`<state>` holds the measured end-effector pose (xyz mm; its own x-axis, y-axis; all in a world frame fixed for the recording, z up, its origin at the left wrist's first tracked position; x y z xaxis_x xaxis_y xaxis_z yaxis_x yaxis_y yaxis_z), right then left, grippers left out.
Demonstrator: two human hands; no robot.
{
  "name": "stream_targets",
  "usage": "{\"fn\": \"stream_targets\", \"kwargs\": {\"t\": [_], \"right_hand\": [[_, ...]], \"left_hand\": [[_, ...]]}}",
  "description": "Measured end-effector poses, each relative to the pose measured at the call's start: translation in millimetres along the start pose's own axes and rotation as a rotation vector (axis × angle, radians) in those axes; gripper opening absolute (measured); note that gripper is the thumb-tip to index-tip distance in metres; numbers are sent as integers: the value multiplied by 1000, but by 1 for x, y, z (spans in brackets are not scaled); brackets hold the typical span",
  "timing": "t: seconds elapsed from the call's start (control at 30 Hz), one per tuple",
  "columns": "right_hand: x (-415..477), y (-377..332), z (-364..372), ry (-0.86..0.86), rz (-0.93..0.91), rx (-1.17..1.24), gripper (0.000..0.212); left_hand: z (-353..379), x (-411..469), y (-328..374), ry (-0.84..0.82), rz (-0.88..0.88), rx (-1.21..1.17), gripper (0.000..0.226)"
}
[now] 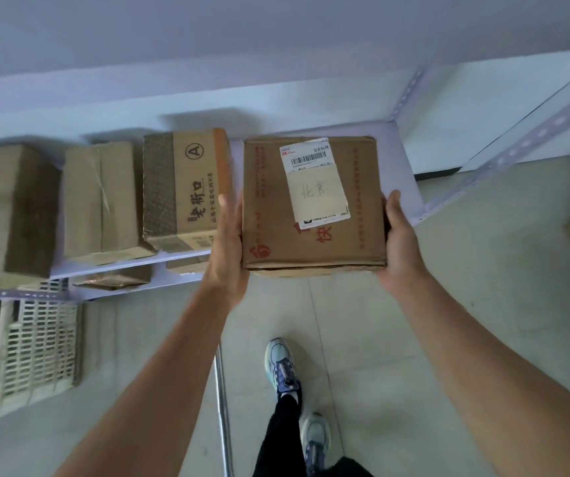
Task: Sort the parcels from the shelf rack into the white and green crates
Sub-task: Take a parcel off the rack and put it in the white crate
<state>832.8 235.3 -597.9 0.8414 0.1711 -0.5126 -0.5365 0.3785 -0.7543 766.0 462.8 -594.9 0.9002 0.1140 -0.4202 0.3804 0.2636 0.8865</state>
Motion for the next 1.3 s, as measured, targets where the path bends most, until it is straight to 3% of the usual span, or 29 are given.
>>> {"fn": "stream_targets", "kwargs": {"t": [0.4, 0.67, 0.97, 1.3], "right_hand": [[-178, 4, 46, -135, 11, -76, 59], [-277, 50, 107, -241, 114, -163, 60], [-326, 140, 250, -328, 187, -290, 63], [-390, 324, 437, -409, 321, -350, 65]], "left_hand": [[-16, -208, 42, 88, 114, 51, 76], [-71, -351, 52, 182, 132, -36, 66], [-212, -463, 64, 331, 209, -89, 65], [-453, -558, 27, 488, 128, -184, 60]]}}
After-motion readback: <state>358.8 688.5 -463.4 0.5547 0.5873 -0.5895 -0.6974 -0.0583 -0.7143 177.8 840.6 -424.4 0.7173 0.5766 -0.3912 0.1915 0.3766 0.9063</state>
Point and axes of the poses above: each hand's wrist, its own x-axis towards the middle knuckle, its own z-axis out of the palm, y = z × x, the point moved 10 cm from there along x, towards the middle knuckle, and after that the axes turned 11 degrees about x, right-handed, at the moved point
